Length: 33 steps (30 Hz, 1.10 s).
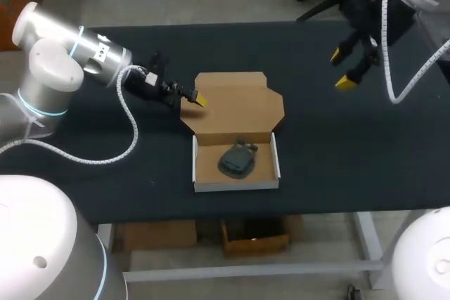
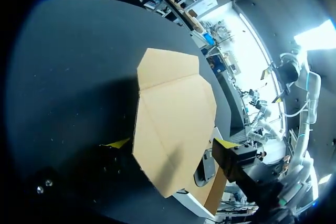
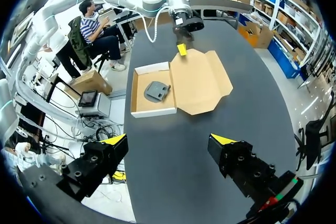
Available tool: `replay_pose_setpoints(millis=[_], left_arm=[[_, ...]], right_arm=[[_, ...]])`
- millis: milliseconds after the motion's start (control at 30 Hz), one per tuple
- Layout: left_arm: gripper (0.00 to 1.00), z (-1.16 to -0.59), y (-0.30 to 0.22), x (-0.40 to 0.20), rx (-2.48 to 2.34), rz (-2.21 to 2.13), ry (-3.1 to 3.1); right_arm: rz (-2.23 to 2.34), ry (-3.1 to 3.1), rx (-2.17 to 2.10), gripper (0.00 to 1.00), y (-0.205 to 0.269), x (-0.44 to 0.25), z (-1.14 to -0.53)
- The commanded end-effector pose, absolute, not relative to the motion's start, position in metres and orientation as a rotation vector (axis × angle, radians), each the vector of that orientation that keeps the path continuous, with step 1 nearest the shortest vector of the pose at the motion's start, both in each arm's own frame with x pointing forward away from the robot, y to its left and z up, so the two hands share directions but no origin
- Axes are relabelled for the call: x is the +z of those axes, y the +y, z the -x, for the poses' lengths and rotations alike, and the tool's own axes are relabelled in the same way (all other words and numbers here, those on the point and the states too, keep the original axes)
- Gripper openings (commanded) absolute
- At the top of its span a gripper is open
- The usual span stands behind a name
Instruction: Assemble the packaging by folding the flat box into shape, placing the metal phone stand inside, and closing the box properly
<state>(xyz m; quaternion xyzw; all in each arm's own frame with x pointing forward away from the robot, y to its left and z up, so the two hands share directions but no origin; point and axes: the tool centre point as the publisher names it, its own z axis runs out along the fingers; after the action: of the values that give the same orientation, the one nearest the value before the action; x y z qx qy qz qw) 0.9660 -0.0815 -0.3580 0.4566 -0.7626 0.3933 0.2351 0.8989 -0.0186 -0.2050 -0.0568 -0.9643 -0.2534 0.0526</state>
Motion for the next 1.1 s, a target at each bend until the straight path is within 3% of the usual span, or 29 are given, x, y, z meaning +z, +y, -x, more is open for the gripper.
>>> replay_pose_setpoints(millis=[33, 167, 200, 233, 933, 1100], left_arm=[[0.82, -0.974, -0.084, -0.364, 1.086, -1.206, -2.060], [0.66, -0.972, -0.087, -0.363, 1.100, -1.165, -2.044], [0.51, -0.971, -0.087, -0.363, 1.104, -1.152, -2.039], [0.47, -0.970, -0.088, -0.362, 1.107, -1.149, -2.040], [0.25, -0.963, -0.102, -0.354, 1.186, -0.957, -2.095], [0.25, -0.962, -0.099, -0.355, 1.218, -0.932, -2.062]], right_arm=[[0.171, -2.927, -0.756, 1.00, -0.015, -0.205, -0.901], [0.171, -2.928, -0.746, 1.00, -0.014, -0.205, -0.903], [0.170, -2.927, -0.746, 1.00, -0.013, -0.205, -0.903], [0.170, -2.927, -0.745, 1.00, -0.013, -0.206, -0.903], [0.144, -2.926, -0.722, 1.00, -0.003, -0.205, -0.906], [0.138, -2.929, -0.714, 1.00, -0.003, -0.204, -0.907]])
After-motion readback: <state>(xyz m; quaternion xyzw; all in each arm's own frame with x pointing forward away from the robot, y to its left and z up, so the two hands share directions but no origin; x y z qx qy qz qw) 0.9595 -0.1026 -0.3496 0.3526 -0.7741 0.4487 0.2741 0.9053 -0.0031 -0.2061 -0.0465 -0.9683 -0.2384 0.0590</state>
